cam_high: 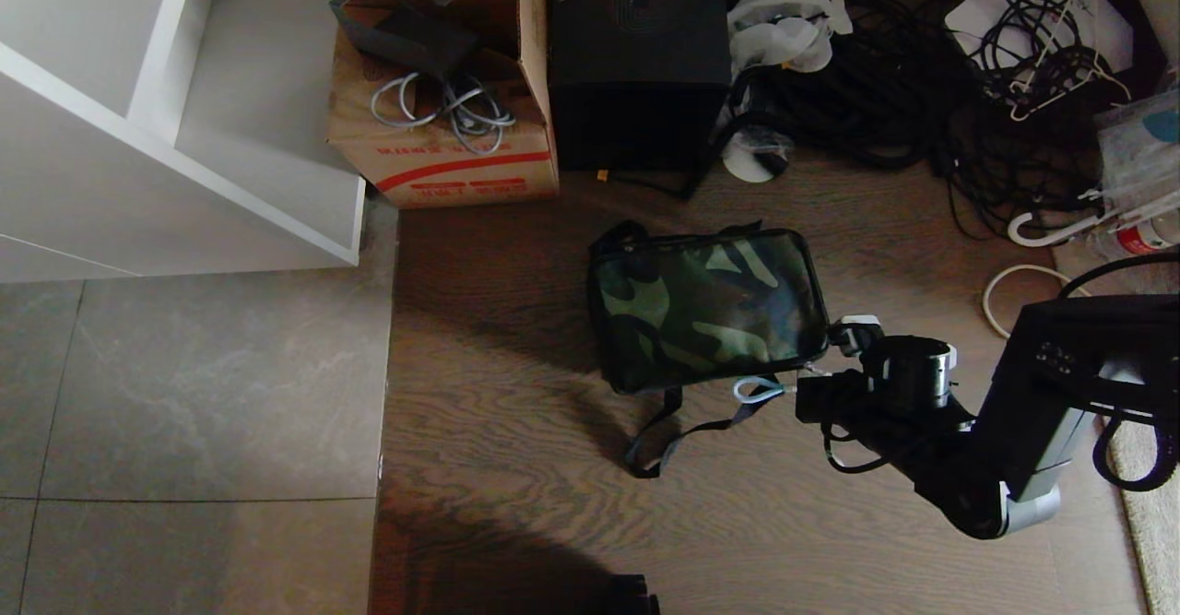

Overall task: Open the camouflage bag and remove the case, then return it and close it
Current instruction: Open the top of the storage box

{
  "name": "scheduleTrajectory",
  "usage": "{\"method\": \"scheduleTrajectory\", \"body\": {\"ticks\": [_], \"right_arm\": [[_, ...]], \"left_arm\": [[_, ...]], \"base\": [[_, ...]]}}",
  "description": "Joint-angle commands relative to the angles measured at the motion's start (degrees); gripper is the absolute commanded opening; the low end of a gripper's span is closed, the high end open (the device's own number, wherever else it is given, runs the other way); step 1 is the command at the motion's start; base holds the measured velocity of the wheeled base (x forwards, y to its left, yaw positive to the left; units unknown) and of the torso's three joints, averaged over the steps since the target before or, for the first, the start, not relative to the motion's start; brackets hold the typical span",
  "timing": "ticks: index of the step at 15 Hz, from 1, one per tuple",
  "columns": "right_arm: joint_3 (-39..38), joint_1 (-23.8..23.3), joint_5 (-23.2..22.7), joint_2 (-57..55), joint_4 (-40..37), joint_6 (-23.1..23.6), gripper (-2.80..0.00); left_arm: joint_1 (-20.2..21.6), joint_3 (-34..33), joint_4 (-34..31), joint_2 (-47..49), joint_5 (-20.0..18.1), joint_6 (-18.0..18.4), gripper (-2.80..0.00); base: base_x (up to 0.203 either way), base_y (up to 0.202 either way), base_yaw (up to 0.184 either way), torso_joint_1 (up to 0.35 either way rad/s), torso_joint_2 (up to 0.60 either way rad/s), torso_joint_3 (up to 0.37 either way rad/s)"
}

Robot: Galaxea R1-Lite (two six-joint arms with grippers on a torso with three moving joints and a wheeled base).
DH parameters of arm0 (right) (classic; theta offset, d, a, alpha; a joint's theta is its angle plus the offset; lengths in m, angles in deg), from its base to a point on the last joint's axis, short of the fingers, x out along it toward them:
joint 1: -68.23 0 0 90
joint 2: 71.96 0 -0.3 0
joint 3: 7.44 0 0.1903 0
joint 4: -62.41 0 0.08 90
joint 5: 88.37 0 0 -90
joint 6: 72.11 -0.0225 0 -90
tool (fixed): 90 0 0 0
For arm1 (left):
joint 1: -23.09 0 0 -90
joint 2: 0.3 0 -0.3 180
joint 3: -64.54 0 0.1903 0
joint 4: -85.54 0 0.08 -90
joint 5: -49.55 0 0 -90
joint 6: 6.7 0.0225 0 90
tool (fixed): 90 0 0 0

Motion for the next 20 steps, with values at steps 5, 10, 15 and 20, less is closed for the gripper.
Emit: {"method": "scheduleTrajectory", "body": {"ticks": [5,10,15,20], "right_arm": [[3.99,-5.3,-2.73,-1.62,0.45,5.08,-2.8],[6.18,-7.92,-4.3,-1.48,-2.94,6.47,-2.8],[6.3,-7.87,-5.14,-1.57,-2.67,8.47,0.0],[3.33,-8.35,-7.66,0.48,-4.35,8.65,0.0]], "left_arm": [[0.0,-0.53,0.0,-0.02,0.07,-0.03,-2.8],[0.0,-0.53,0.0,-0.02,0.07,-0.03,-2.8],[0.0,-0.53,0.0,-0.02,0.07,-0.03,-2.8],[0.0,-0.53,0.0,-0.02,0.07,-0.03,-2.8]], "base": [[0.0,0.0,0.0,0.0,0.0,0.0],[0.0,0.0,0.0,0.0,0.0,0.0],[0.0,0.0,0.0,0.0,0.0,0.0],[0.0,0.0,0.0,0.0,0.0,0.0]]}}
